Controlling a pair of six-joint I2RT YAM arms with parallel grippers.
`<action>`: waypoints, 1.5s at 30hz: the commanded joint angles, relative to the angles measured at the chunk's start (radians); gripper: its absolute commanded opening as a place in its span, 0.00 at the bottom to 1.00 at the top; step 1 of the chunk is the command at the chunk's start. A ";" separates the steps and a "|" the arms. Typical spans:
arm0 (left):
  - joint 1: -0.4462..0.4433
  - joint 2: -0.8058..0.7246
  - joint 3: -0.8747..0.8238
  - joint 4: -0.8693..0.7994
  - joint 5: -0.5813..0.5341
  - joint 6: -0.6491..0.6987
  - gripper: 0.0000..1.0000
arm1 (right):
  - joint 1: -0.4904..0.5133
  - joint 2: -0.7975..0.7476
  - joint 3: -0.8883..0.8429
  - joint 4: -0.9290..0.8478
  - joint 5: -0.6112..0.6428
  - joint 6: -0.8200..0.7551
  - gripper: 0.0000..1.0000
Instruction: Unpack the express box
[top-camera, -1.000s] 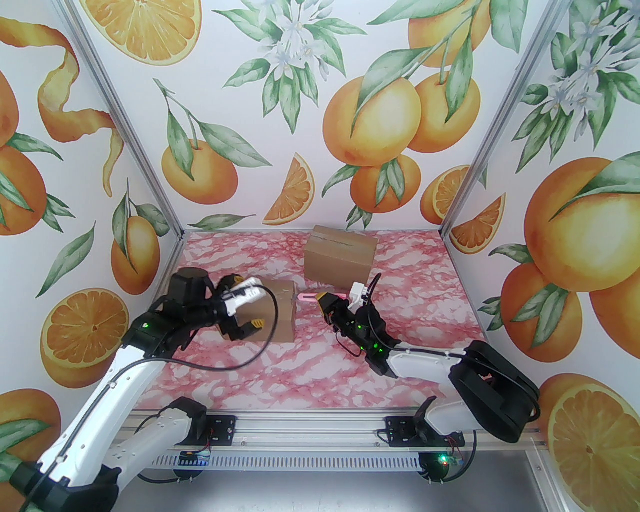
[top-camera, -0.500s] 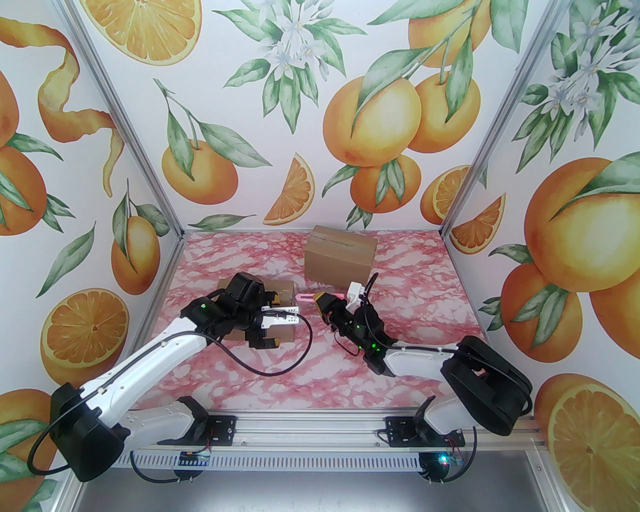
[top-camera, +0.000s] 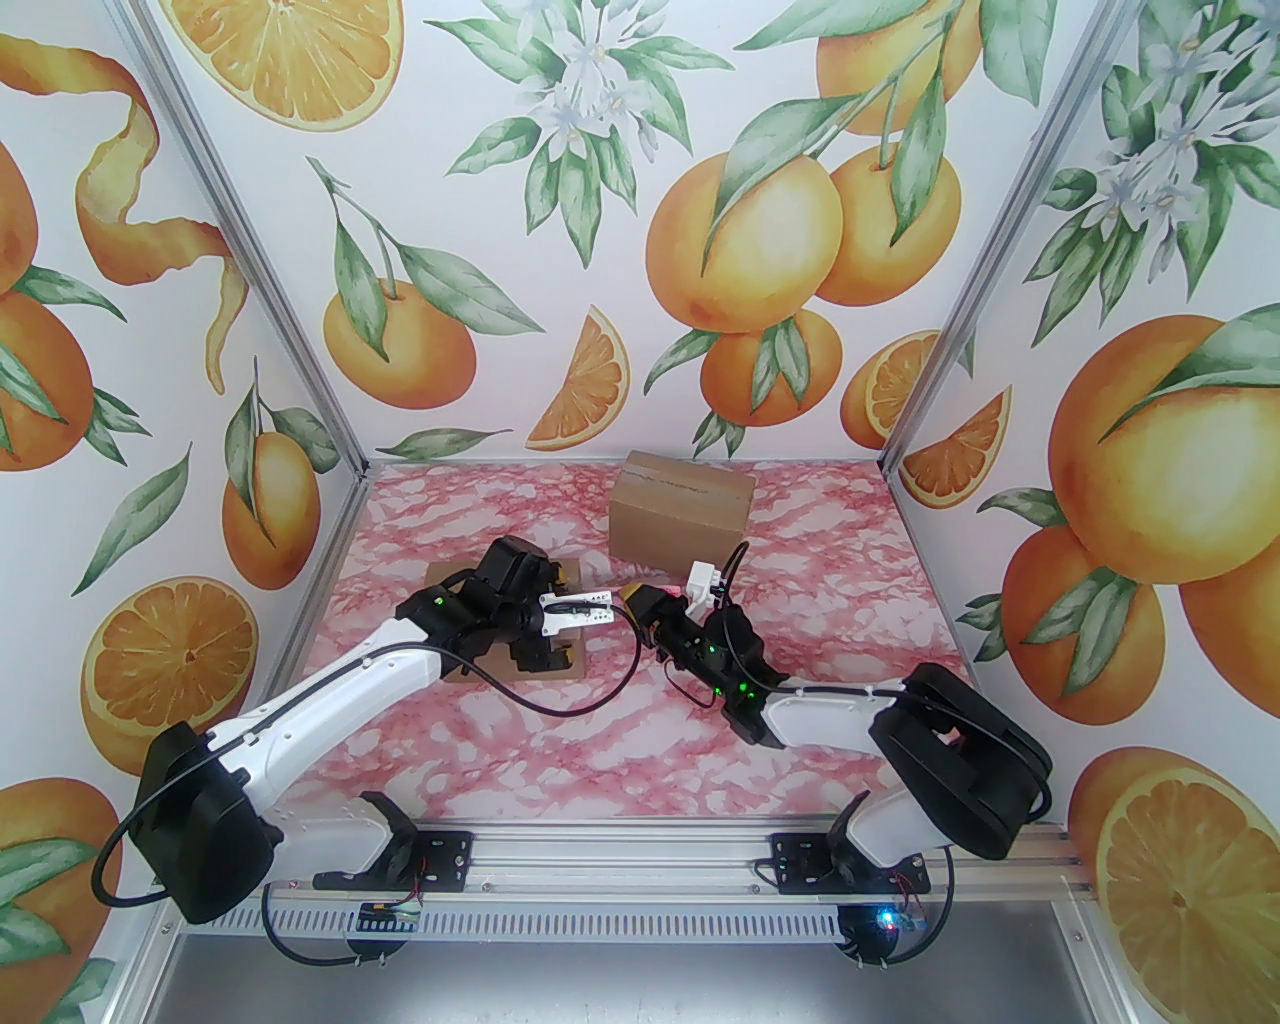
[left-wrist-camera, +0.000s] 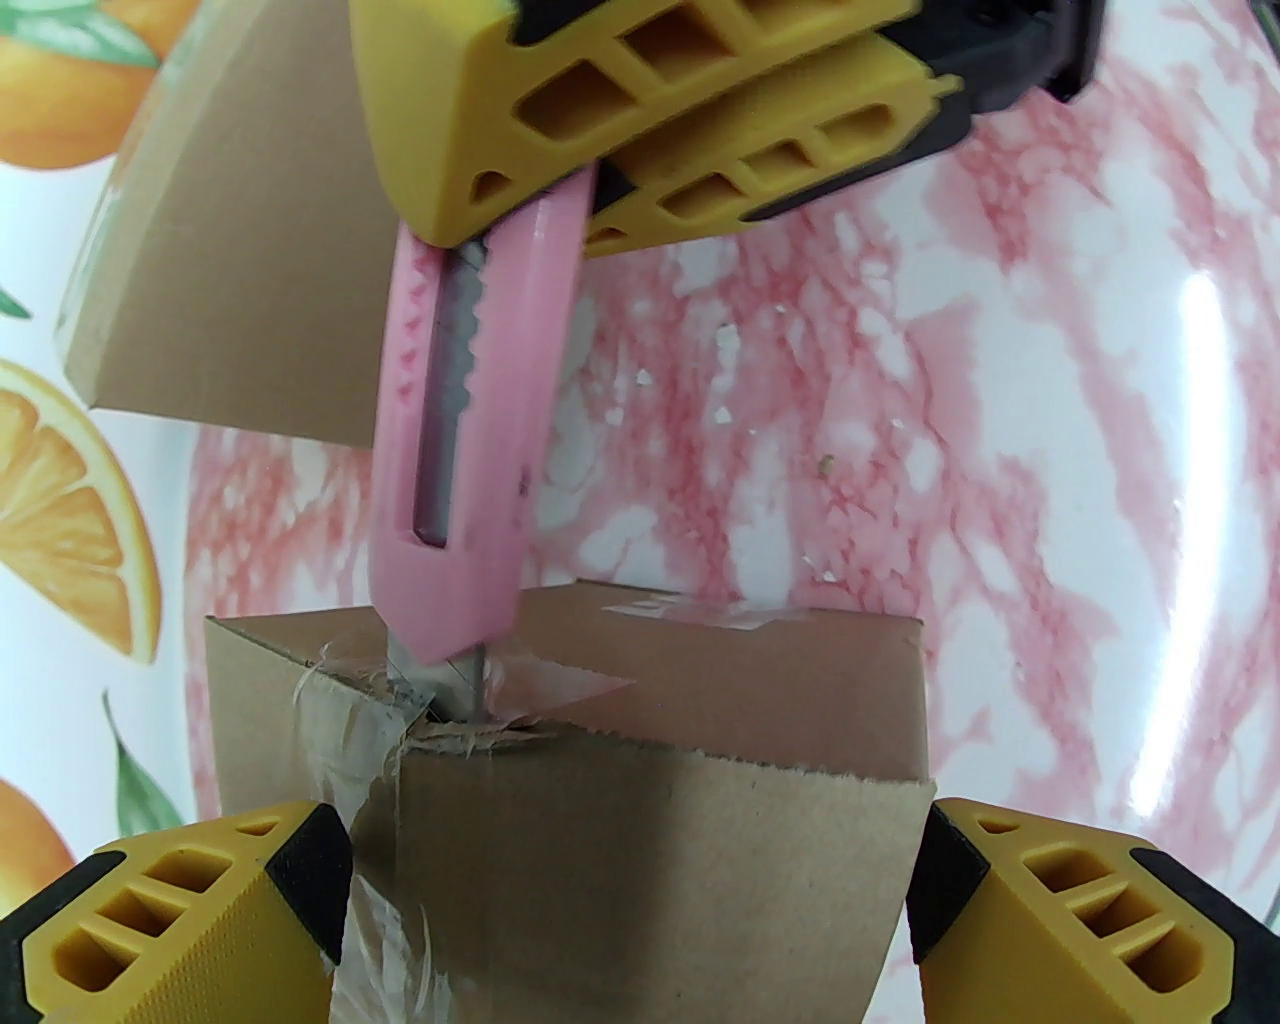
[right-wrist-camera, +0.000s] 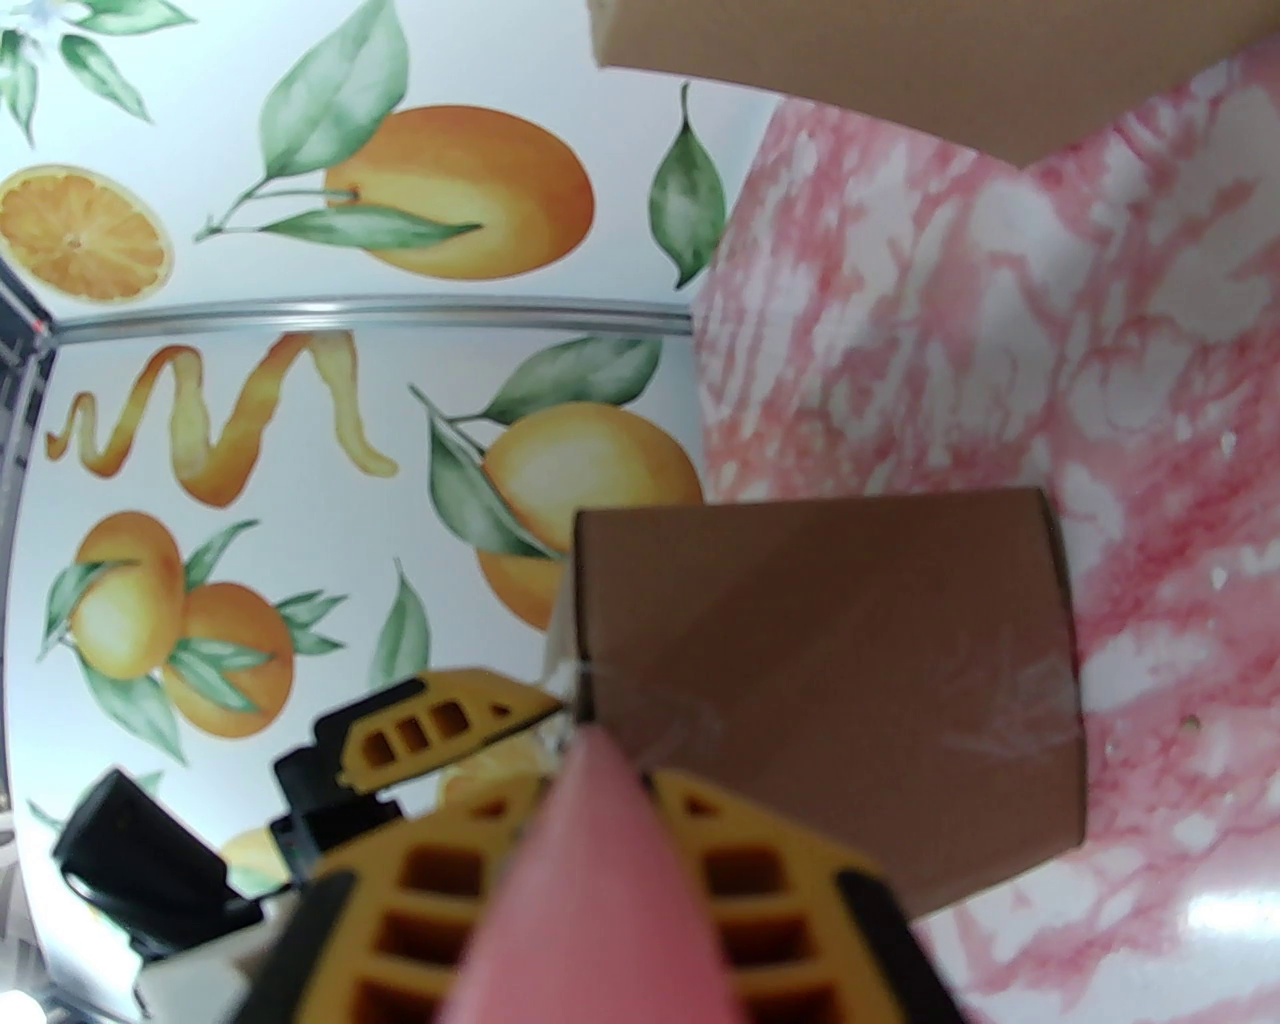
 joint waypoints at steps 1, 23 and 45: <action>0.002 0.015 -0.004 0.098 -0.052 -0.050 0.95 | 0.003 -0.008 0.028 -0.009 -0.060 0.001 0.00; 0.044 -0.189 -0.026 -0.131 0.277 0.024 0.96 | -0.067 -0.253 -0.017 -0.285 0.084 -0.181 0.00; 0.073 -0.244 0.033 -0.248 0.346 0.064 0.72 | -0.174 -0.354 0.124 -0.734 0.111 -0.515 0.00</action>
